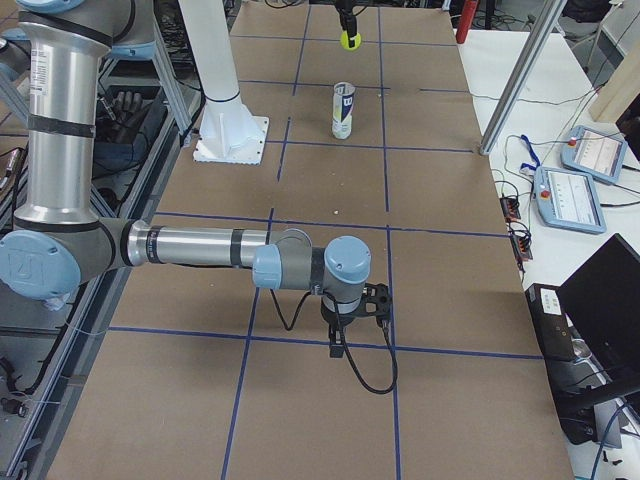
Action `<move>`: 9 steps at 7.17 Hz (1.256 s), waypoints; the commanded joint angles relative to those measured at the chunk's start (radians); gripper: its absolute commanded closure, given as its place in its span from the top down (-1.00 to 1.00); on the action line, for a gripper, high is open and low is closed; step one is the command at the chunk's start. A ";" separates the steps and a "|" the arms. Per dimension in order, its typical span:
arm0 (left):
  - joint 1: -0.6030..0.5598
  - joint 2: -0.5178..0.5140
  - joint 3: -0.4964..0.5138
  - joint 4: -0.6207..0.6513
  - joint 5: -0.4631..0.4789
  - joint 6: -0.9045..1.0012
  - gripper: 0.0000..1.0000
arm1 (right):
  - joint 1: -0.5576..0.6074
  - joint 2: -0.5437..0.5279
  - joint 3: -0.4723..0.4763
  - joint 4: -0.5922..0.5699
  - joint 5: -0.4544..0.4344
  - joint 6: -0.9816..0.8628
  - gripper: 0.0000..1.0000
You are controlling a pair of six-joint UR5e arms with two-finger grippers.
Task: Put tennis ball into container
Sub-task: 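Lift the tennis ball with the left gripper and carry it toward the tube, then lower the ball into the clear tube's opening and open the left gripper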
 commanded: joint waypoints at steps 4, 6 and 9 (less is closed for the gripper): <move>0.109 -0.137 0.231 -0.043 0.038 -0.093 -0.91 | 0.000 0.000 0.000 0.000 0.000 0.000 1.00; 0.109 -0.134 0.227 -0.043 0.038 -0.090 -0.57 | 0.000 0.002 0.000 0.000 0.000 0.000 1.00; 0.108 -0.129 0.217 -0.040 0.042 -0.087 0.99 | 0.000 0.000 0.000 0.000 0.000 0.000 1.00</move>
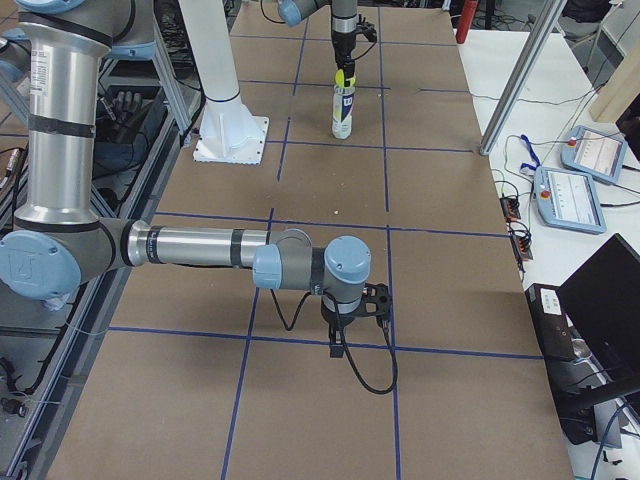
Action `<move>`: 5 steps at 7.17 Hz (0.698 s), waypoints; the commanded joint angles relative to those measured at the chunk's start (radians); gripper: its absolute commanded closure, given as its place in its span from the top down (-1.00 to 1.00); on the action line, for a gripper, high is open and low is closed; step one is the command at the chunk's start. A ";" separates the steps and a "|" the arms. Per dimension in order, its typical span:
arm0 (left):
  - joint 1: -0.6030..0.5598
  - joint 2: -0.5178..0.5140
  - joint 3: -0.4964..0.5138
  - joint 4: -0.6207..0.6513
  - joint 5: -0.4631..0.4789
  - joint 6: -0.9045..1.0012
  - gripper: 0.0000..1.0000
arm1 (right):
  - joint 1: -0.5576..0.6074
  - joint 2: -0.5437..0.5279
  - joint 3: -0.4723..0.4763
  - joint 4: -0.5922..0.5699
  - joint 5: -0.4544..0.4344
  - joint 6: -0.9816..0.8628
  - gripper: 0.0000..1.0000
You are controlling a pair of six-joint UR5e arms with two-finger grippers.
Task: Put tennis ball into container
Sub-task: 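Lower the ball into the clear tube's opening and open the left gripper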
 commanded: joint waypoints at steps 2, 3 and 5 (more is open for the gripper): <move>0.000 0.001 -0.003 0.001 -0.002 0.000 1.00 | 0.000 0.000 0.000 0.000 0.000 0.000 1.00; 0.000 0.001 -0.005 0.001 0.001 0.000 1.00 | 0.000 0.000 0.000 0.000 0.000 0.000 1.00; -0.011 0.063 -0.099 0.001 -0.002 0.068 1.00 | 0.000 0.000 0.000 0.000 0.000 0.000 1.00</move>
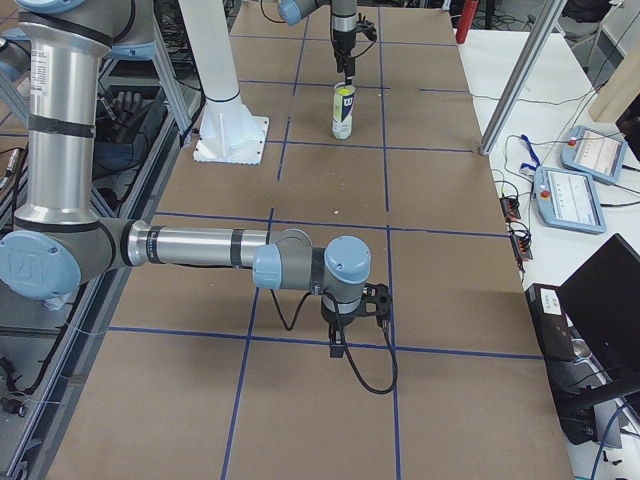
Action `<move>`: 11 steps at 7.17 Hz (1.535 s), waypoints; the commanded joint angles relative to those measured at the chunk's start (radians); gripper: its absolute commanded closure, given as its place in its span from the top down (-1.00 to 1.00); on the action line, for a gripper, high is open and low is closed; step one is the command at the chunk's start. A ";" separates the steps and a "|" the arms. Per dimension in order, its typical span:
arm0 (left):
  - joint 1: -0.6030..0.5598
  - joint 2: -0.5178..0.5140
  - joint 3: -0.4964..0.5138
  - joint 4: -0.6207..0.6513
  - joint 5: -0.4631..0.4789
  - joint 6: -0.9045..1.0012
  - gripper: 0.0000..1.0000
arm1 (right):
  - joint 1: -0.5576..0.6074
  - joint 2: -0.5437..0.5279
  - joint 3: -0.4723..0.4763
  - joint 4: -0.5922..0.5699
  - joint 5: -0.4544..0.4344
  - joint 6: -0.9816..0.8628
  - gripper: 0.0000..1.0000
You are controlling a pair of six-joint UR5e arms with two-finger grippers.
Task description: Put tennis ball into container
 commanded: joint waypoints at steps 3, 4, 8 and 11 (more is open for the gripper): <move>-0.180 0.196 -0.147 -0.005 -0.013 0.437 1.00 | 0.000 -0.001 0.000 0.000 0.000 0.000 1.00; -0.286 0.295 -0.133 -0.062 -0.057 0.643 1.00 | 0.000 -0.001 0.000 0.000 0.000 0.000 1.00; -0.674 0.551 0.058 -0.191 -0.252 1.289 1.00 | 0.000 -0.001 0.000 0.000 0.000 0.000 1.00; -0.863 0.661 0.204 -0.193 -0.261 1.467 1.00 | 0.000 -0.001 0.000 0.000 0.000 0.000 1.00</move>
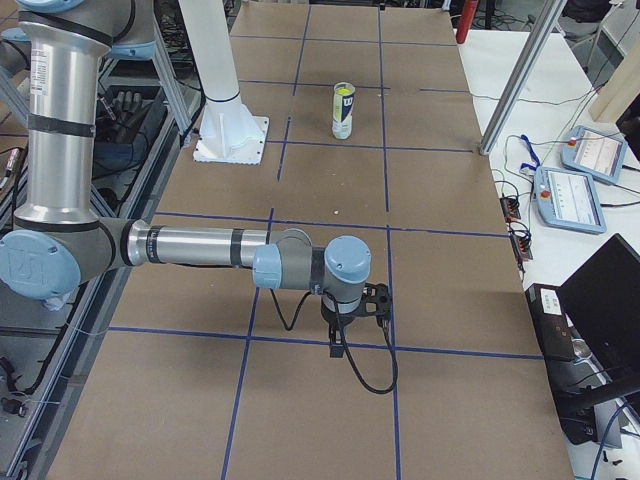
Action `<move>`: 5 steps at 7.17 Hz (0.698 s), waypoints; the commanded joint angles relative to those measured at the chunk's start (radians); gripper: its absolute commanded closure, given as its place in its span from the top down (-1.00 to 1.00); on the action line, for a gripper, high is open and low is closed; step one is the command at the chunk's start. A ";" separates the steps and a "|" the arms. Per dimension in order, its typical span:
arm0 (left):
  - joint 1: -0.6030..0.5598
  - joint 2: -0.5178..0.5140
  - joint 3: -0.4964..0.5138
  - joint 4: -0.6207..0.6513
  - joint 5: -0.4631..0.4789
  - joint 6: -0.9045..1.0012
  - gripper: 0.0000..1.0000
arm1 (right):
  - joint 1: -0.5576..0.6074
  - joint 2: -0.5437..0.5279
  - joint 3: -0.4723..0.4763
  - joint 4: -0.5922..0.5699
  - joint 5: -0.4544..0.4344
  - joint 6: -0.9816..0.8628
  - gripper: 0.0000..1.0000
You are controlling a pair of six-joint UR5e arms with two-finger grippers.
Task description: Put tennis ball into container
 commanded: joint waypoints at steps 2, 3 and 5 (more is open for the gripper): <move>-0.103 0.150 0.079 -0.019 -0.089 0.121 1.00 | 0.000 -0.001 0.000 0.000 0.000 0.000 1.00; -0.120 0.184 0.079 -0.017 -0.121 0.145 1.00 | 0.000 -0.001 0.000 0.000 0.000 0.000 1.00; -0.149 0.284 0.068 -0.057 -0.143 0.157 1.00 | 0.000 -0.001 0.000 0.000 0.000 0.000 1.00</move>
